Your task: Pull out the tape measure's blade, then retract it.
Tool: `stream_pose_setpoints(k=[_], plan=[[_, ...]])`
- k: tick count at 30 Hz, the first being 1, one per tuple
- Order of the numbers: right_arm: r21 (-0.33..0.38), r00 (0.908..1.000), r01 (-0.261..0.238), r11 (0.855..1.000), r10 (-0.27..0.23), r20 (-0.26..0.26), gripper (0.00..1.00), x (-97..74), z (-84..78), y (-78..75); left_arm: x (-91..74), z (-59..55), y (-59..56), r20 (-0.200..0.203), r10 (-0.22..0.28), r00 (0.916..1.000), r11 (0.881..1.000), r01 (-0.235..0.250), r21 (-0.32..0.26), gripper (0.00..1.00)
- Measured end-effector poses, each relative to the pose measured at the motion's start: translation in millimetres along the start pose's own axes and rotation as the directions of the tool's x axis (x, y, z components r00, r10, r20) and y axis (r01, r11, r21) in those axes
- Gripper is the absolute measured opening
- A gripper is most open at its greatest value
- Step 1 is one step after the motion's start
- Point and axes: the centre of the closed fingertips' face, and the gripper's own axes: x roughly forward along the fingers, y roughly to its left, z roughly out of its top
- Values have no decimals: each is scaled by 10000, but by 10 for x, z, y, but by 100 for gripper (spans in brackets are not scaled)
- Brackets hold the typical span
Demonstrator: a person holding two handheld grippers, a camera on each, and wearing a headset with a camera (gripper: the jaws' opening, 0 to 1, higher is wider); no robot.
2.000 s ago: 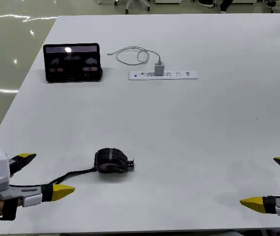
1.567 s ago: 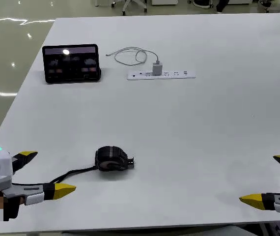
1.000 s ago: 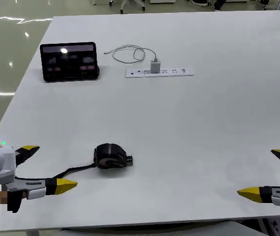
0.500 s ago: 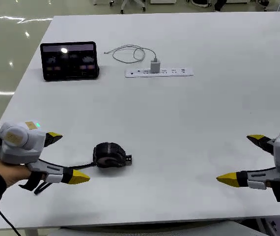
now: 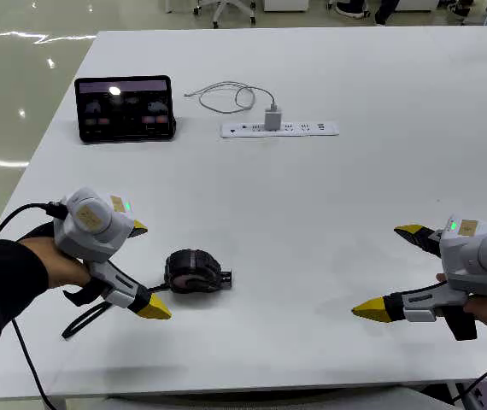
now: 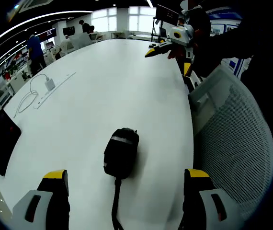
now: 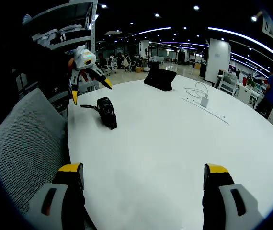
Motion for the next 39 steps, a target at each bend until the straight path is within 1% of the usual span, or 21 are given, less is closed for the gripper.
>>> stream_pose_setpoints(k=[2,5,6,7,8,10,11,12,15,16,18,22,24,26,28,30,31,32,36,37,39], plan=[[-52,10000,-33,10000,33,-22,100,14,17,7,29,31,15,-165,-102,9998,9999,104,118,95],[-96,10000,-81,9999,81,-16,100,34,34,3,83,55,4,-422,-455,9981,9986,466,266,95],[-113,10000,-87,9999,86,-28,100,45,41,-3,107,-3,-34,-887,-756,9932,9960,794,399,95],[-108,10000,-83,9999,83,-37,100,50,48,-7,128,-24,-49,-1096,-875,9901,9942,938,534,95],[-1,9999,-113,9999,113,-37,100,60,59,-12,168,-6,-49,-1096,-878,9901,9921,968,797,94],[77,9999,-146,9999,146,-28,100,75,66,-31,205,-14,-56,-1296,-958,9869,9908,1070,828,91],[64,9999,-156,9999,156,-41,100,89,76,-21,233,-10,-38,-1399,-875,9863,9890,1029,1066,89],[29,9998,-171,9999,171,-57,100,101,80,-14,251,3,-26,-1408,-819,9866,9877,993,1209,88],[-67,9996,-268,9996,267,-103,100,154,102,24,305,40,-19,-1489,-837,9853,9869,1026,1244,86],[-118,9994,-349,9993,348,-50,100,179,119,41,324,45,-4,-1568,-784,9845,9855,1003,1369,84],[-350,9989,-479,9982,479,-21,100,224,155,79,374,16,45,-1774,-733,9814,9816,1025,1612,81],[-524,9976,-674,9964,666,-165,100,307,183,121,414,31,25,-2050,-882,9748,9780,1238,1681,80],[-571,9965,-828,9949,819,-179,100,350,189,128,430,68,1,-2084,-1005,9729,9713,1413,1911,76],[-619,9953,-958,9935,948,-195,100,398,218,151,457,97,1,-2124,-968,9724,9688,1410,2038,72],[-665,9944,-1047,9923,1037,-183,100,456,246,173,490,108,21,-2287,-829,9700,9686,1324,2103,70],[-720,9932,-1156,9907,1144,-196,100,493,265,195,516,141,53,-2263,-573,9724,9686,1091,2235,62],[-739,9927,-1206,9899,1195,-190,100,524,282,205,529,176,77,-2186,-406,9750,9647,952,2454,56],[-752,9924,-1224,9896,1212,-207,100,544,287,207,533,181,70,-2186,-434,9749,9633,988,2497,51],[-929,9905,-1358,9864,1333,-326,100,669,311,218,575,156,56,-2370,-677,9691,9619,1265,2424,50],[-1082,9893,-1451,9835,1423,-333,100,698,325,232,584,135,49,-2473,-741,9661,9598,1364,2453,50],[-1672,9846,-1724,9707,1746,-15,100,762,415,287,611,96,34,-2663,-834,9603,9582,1507,2433,49]])
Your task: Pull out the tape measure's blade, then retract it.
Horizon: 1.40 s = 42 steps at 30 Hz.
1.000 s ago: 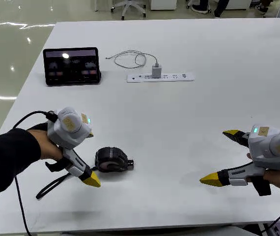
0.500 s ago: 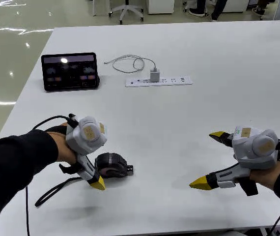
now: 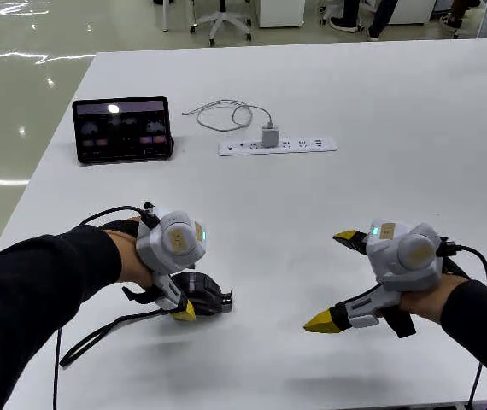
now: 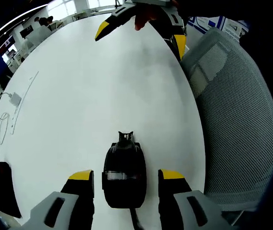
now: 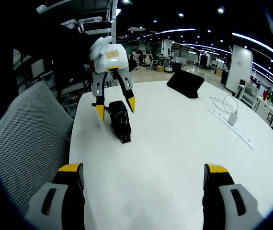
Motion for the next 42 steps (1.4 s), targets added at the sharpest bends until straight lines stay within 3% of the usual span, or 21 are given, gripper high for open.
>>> stream_pose_setpoints(k=[2,4,5,12,16,18,19,20,22,24,26,29,33,42], plan=[[-397,9997,-247,9989,246,-26,99,54,36,38,27,-3,-24,-57,-140,9999,9998,141,118,42],[-715,9984,-557,9959,558,-17,94,108,68,86,9,-18,71,-291,379,9989,9947,-349,968,33],[-728,9983,-585,9956,587,-2,92,129,79,92,29,-2,21,-197,200,9996,9974,-186,695,32],[-1216,9926,-1194,9854,1212,73,79,369,187,207,35,-8,16,86,110,9999,9986,-114,513,32],[-1456,9856,-1678,9750,1628,-458,73,520,114,207,36,-7,11,162,129,9998,9985,-138,528,32],[-1280,9830,-1817,9750,1764,-518,68,605,109,188,34,-4,13,200,101,9997,9993,-108,364,31],[-674,9740,-2231,9725,2196,-548,69,661,87,269,34,-4,11,226,107,9997,9992,-115,387,31],[-430,9721,-2308,9720,2285,-529,72,699,85,290,36,-4,5,236,124,9996,9992,-133,388,31],[-754,9701,-2380,9683,2333,-666,74,790,64,324,32,-6,6,287,162,9995,9991,-173,383,31],[-977,9695,-2375,9665,2295,-861,63,866,40,349,29,1,5,360,144,9992,9993,-156,342,31],[-899,9668,-2474,9647,2398,-881,56,924,43,379,30,-2,3,402,56,9992,9993,-71,360,31],[-452,9628,-2558,9657,2503,-1017,59,1056,21,395,27,-4,-11,415,-25,9991,9989,6,465,31],[-186,9617,-2524,9675,2487,-1150,45,1146,11,393,24,-1,-10,480,-12,9988,9996,-2,296,31],[-816,9470,-2905,9534,2742,-1676,29,1313,-22,476,22,-1,-10,588,-37,9983,9999,31,113,31]])
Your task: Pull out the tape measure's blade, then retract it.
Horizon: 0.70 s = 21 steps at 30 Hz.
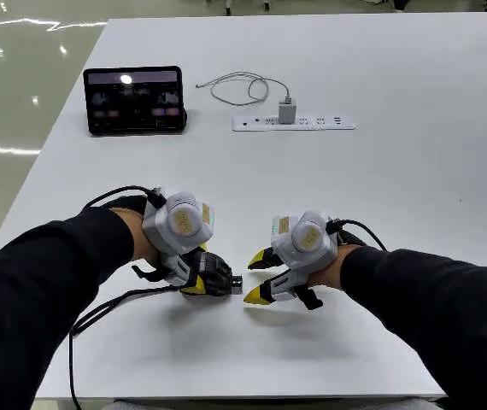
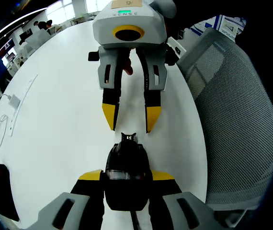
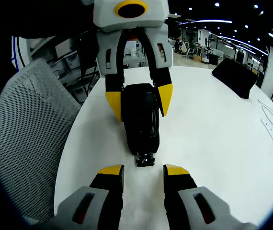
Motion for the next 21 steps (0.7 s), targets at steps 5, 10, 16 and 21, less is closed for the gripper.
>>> stream_pose_setpoints(k=[5,10,16,21], plan=[[-318,10000,-8,9995,5,-77,21,55,49,-41,-5,2,5,80,-10,10000,10000,11,-99,31],[-408,9999,-54,9992,48,-147,19,130,104,-70,-5,0,14,98,11,10000,9999,-9,-167,31],[-1119,9985,-84,9937,22,-556,13,180,68,-36,-8,2,18,159,-4,9999,9996,8,-280,31],[-909,9983,-105,9958,52,-582,12,185,52,-35,-6,3,19,184,-29,9998,9996,34,-297,31]])
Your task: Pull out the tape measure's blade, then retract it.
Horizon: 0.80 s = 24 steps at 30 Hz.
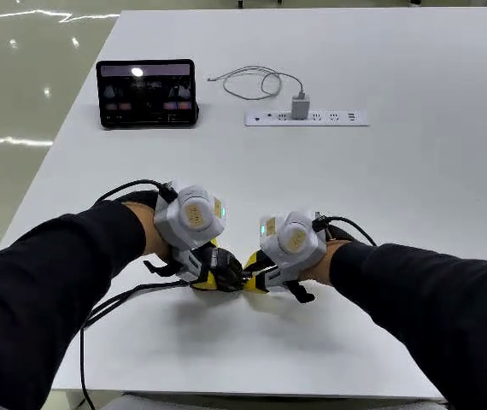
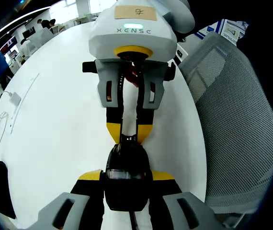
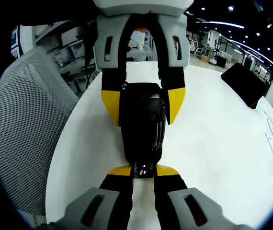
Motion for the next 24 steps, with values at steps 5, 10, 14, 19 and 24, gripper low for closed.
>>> stream_pose_setpoints(k=[5,10,14,19,24], plan=[[80,10000,-76,9999,76,-42,9,-11,-9,-4,-5,-6,5,19,8,10000,10000,-8,-43,31],[50,9994,-186,9998,187,-293,9,-42,-32,-2,-11,-4,3,252,-31,9997,9999,33,-107,31],[240,9993,-186,9995,194,-329,9,-103,-96,-19,-7,5,5,241,-24,9997,9999,28,-159,31],[134,9995,-84,9999,88,-295,11,-76,-69,8,-9,1,4,325,-36,9995,9998,43,-205,32],[220,9995,-56,9997,63,-305,12,-72,-58,6,1,8,8,319,-5,9995,9998,11,-207,32]])
